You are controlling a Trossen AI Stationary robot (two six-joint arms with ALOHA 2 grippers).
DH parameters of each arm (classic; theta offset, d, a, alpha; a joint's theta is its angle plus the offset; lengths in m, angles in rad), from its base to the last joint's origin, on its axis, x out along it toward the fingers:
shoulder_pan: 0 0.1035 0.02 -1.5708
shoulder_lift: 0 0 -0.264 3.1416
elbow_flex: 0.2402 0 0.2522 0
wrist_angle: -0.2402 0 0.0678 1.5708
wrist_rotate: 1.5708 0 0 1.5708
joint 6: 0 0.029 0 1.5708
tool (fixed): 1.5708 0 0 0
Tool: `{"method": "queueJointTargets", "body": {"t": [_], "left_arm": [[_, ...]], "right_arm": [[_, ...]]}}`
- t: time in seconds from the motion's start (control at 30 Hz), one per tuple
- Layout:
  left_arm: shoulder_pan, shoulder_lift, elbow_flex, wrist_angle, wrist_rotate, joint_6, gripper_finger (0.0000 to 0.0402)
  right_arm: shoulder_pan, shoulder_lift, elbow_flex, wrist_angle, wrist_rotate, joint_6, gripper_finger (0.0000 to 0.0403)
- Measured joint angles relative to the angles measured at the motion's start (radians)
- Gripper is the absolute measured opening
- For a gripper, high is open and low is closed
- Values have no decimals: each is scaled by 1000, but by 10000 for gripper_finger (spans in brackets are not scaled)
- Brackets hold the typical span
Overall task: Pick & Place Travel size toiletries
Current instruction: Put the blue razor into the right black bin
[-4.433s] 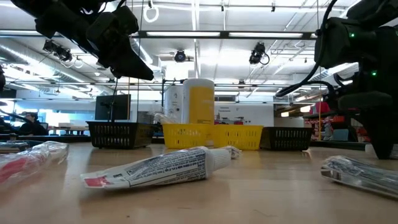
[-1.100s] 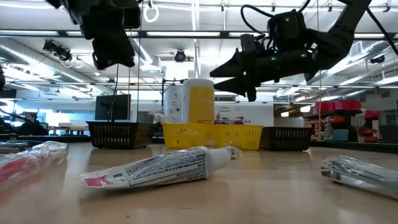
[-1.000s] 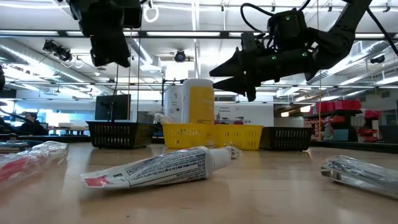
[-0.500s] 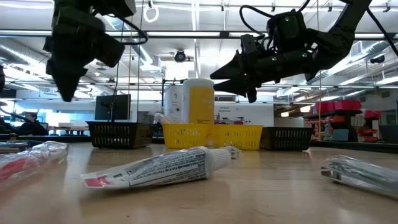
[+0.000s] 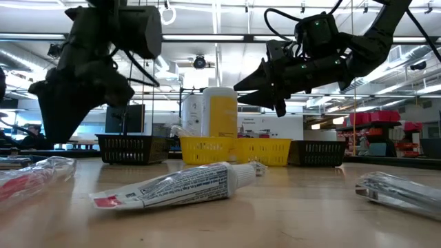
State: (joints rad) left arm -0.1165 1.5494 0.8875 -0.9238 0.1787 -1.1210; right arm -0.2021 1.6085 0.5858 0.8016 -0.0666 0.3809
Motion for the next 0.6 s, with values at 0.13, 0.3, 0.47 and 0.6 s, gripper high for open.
{"method": "queueJointTargets", "body": {"t": [0.13, 0.3, 0.47, 0.6], "left_arm": [[0, 54, 0, 12, 3, -1, 135], [-2, 92, -1, 38, 33, 4, 135], [-5, 106, -1, 51, 33, 7, 135], [-7, 106, -1, 60, 27, -1, 135]], "right_arm": [[0, 0, 0, -3, -2, 0, 193], [0, 0, 0, -14, -2, 0, 191], [0, 0, -1, -19, -2, -3, 189], [0, 0, -1, -21, -1, -4, 188]]}}
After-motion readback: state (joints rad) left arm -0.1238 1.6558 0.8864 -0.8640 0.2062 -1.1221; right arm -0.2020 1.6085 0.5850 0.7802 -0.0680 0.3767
